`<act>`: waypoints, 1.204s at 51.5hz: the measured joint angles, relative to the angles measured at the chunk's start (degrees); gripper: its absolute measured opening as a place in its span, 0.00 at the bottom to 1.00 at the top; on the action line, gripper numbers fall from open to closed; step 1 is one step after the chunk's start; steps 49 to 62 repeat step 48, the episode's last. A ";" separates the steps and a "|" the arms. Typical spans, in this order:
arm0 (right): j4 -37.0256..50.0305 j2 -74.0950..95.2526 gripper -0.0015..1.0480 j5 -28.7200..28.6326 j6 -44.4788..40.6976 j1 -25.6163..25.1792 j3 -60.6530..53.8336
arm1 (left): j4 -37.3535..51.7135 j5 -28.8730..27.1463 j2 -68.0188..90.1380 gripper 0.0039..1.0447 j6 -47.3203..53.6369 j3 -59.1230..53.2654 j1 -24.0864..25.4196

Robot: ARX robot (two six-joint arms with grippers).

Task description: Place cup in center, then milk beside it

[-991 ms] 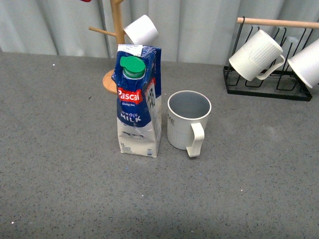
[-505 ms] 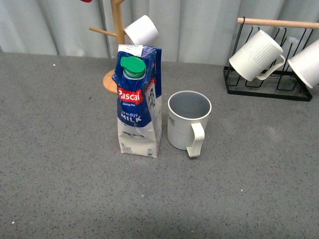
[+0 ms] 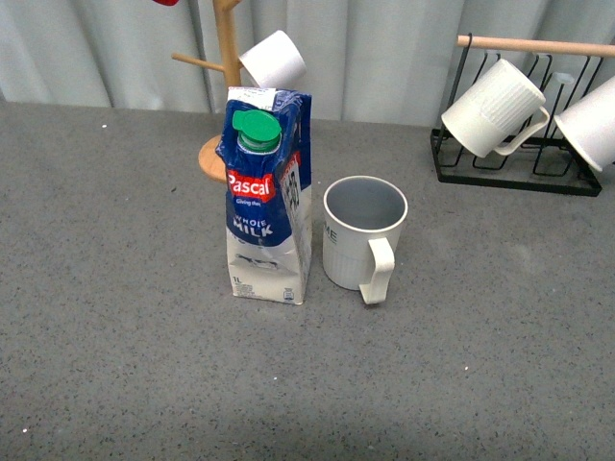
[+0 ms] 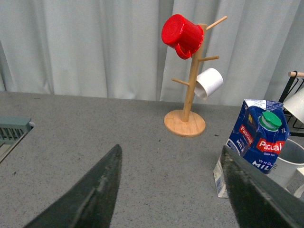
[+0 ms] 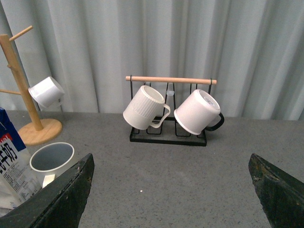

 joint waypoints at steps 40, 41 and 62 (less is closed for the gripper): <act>0.00 0.00 0.91 0.00 0.00 0.02 0.00 | 0.00 0.00 0.00 0.94 0.15 0.00 0.00; 0.00 0.00 0.91 -0.02 0.00 0.02 0.00 | 0.00 0.00 0.00 0.94 0.15 0.00 0.00; 0.00 0.00 0.91 0.00 0.00 0.02 0.00 | 0.00 0.00 0.00 0.94 0.15 0.00 0.00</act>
